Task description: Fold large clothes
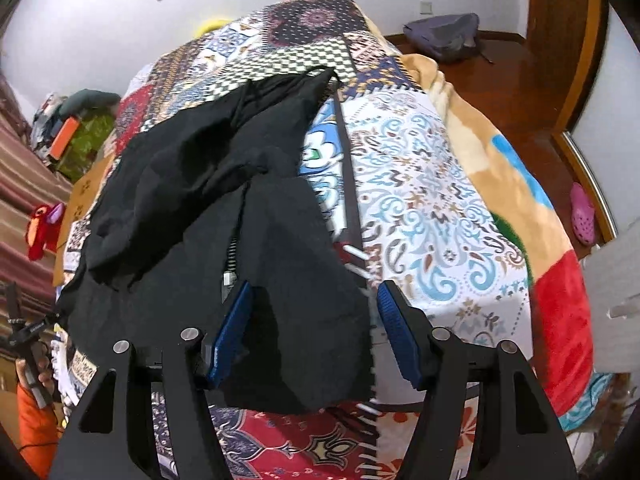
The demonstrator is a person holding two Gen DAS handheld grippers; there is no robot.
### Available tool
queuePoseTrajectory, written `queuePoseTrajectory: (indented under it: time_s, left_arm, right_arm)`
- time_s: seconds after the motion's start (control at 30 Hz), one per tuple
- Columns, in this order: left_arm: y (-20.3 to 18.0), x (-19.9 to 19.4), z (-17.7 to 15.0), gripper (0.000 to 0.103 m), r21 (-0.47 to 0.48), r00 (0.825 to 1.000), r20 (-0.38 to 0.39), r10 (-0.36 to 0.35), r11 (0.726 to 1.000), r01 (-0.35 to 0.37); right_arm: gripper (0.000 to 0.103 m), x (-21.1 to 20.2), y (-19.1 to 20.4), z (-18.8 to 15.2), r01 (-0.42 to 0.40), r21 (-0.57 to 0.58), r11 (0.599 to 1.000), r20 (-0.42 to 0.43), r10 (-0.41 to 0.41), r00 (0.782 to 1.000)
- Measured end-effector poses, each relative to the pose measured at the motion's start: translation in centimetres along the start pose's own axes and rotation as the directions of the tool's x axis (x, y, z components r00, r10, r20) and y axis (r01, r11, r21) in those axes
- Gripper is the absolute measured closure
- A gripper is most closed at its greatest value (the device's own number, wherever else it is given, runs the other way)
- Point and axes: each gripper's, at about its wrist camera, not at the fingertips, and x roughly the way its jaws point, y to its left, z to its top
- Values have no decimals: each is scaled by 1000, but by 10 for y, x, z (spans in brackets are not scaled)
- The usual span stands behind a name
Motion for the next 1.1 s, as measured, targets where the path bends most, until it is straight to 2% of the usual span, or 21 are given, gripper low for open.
queuePoseTrajectory:
  time_s: [0.07, 0.1, 0.13, 0.23, 0.33, 0.4, 0.47, 0.5, 0.57, 0.6, 0.67, 0.73, 0.87, 0.97, 1.1]
  left_arm:
    - [-7, -10, -1, 63, 19, 1000, 17, -14, 1000, 13]
    - [-8, -14, -1, 70, 24, 999, 25, -32, 999, 31]
    - [-11, -20, 0, 76, 25, 997, 38, -64, 998, 64]
    - [-17, -33, 3, 76, 27, 990, 82, -111, 994, 109]
    - [-18, -24, 3, 76, 32, 994, 62, -90, 996, 89]
    - [-15, -9, 6, 69, 9, 996, 25, -80, 997, 80]
    - [-7, 3, 1, 56, -22, 997, 4, -78, 997, 78]
    - [-5, 6, 0, 54, -31, 997, -2, -75, 997, 75]
    - [-2, 11, -2, 54, -52, 998, -11, -69, 996, 69]
    - [-3, 9, -2, 56, -51, 998, -6, -68, 996, 68]
    - [-9, 1, 2, 82, -26, 997, 12, -77, 997, 77]
    - [-16, -9, 7, 92, -15, 993, 33, -116, 993, 116]
    - [-37, -39, 32, 94, 23, 977, 94, -193, 981, 192]
    - [-54, -61, 61, 94, 46, 955, 149, -256, 967, 252]
    - [-70, -78, 116, 94, 46, 926, 198, -321, 947, 319]
  right_arm:
    - [63, -6, 7, -1, 17, -26, 1000, 26, -16, 1000]
    - [75, -8, 8, 0, 14, -37, 999, 35, -12, 999]
    - [82, -11, 9, 0, 0, -40, 999, 45, 1, 999]
    - [83, -13, 2, 1, -51, -22, 998, 38, 52, 998]
    - [79, 1, -9, -3, -48, 12, 999, -8, 48, 999]
    - [78, 9, -21, -8, -103, 66, 992, -15, 104, 994]
    - [78, 9, -26, -7, -133, 101, 986, -16, 135, 991]
    - [78, 9, -25, -6, -130, 104, 986, -20, 132, 991]
    - [85, 6, -18, -4, -116, 79, 990, -15, 117, 993]
    - [87, 4, -13, -3, -116, 61, 991, -13, 117, 993]
    - [89, -4, -3, 0, -111, 18, 994, 6, 111, 994]
    - [90, -13, 8, 7, -115, -18, 993, 38, 116, 993]
    - [91, -28, 26, 34, -150, -49, 988, 93, 154, 984]
    - [92, -32, 38, 65, -156, -73, 985, 130, 165, 978]
    - [92, -24, 46, 105, -160, -83, 984, 158, 172, 972]
